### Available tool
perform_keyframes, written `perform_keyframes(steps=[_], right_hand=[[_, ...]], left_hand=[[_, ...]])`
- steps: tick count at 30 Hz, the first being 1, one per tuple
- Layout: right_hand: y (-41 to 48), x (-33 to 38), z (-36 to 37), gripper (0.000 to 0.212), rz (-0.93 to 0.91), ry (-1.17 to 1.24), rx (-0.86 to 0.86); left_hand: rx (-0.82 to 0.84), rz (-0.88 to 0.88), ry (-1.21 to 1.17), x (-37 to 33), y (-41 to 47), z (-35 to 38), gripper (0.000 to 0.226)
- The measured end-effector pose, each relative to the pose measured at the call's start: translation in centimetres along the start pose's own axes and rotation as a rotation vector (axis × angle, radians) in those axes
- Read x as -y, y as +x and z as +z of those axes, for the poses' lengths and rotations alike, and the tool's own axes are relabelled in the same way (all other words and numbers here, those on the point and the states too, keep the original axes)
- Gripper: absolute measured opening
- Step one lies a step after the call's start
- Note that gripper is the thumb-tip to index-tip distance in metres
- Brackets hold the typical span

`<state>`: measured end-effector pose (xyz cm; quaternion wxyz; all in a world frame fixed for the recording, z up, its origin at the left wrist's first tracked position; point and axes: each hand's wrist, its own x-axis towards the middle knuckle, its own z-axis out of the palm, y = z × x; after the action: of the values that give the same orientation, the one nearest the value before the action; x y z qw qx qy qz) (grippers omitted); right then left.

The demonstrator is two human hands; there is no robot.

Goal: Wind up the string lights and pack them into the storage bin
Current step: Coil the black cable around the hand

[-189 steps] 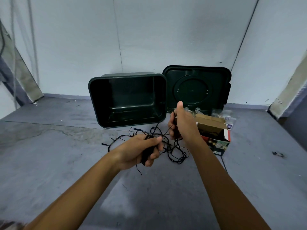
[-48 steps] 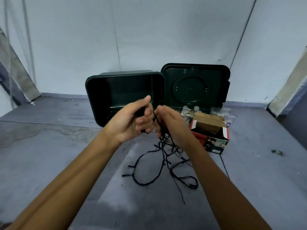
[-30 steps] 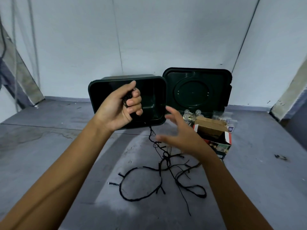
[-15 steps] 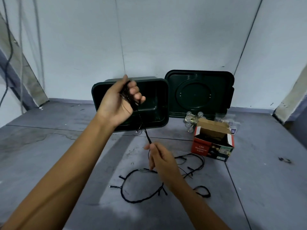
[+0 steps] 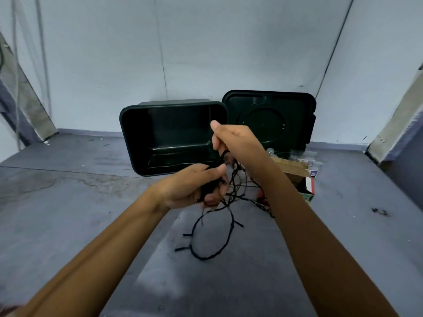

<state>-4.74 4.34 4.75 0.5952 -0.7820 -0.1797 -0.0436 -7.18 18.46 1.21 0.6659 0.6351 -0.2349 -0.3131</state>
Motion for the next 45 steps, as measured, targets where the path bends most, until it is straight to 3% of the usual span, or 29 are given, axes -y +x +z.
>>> perform_keyframes(steps=[4,6,11,13,16,19,23,27,31,36,41,45], right_hand=[[-1.2,-2.9,0.9,0.047,0.176,0.236,0.168],[-2.2,-4.3,1.8,0.047,0.226,0.343,0.167],[-6.1,-6.5,3.9,0.021,0.232,0.456,0.183],[-7.6,-7.1,4.6,0.011,0.255,0.406,0.200],[-9.0,-7.0,5.6,0.014,0.270,0.245,0.181],[-9.4,-5.5,5.7,0.023,0.176,-0.003,0.219],[-7.8,-2.0,4.1,0.029,0.042,-0.240,0.251],[-4.6,0.6,1.6,0.036,-0.044,-0.324,0.142],[-2.0,-0.4,0.2,0.041,0.003,-0.153,0.020],[-2.4,-3.3,1.0,0.034,0.134,0.235,0.055],[-4.2,-6.5,2.8,0.037,0.210,0.327,0.005],[-5.0,-9.3,3.0,0.026,0.400,0.204,-0.029]], left_hand=[[0.005,0.165,-0.195,-1.2,-0.2,-0.6,0.034],[-0.003,0.245,-0.336,-2.1,-0.2,-1.1,0.030],[-0.190,0.412,-0.582,-5.3,0.1,-2.8,0.040],[-0.258,0.489,-0.603,-6.5,0.2,-3.5,0.041],[-0.332,0.543,-0.561,-7.0,0.8,-4.7,0.050],[-0.389,0.496,-0.482,-5.6,2.1,-5.7,0.056],[-0.507,0.331,-0.246,-1.6,3.1,-5.6,0.043],[-0.340,0.043,0.082,0.9,1.7,-3.2,0.058],[-0.162,-0.072,0.019,0.7,0.3,-1.3,0.065],[0.105,0.102,-0.079,0.2,-0.9,-1.6,0.036],[-0.014,0.258,-0.411,-1.9,-0.5,-2.6,0.038],[-0.100,0.345,-0.514,-4.7,-0.6,-4.2,0.043]])
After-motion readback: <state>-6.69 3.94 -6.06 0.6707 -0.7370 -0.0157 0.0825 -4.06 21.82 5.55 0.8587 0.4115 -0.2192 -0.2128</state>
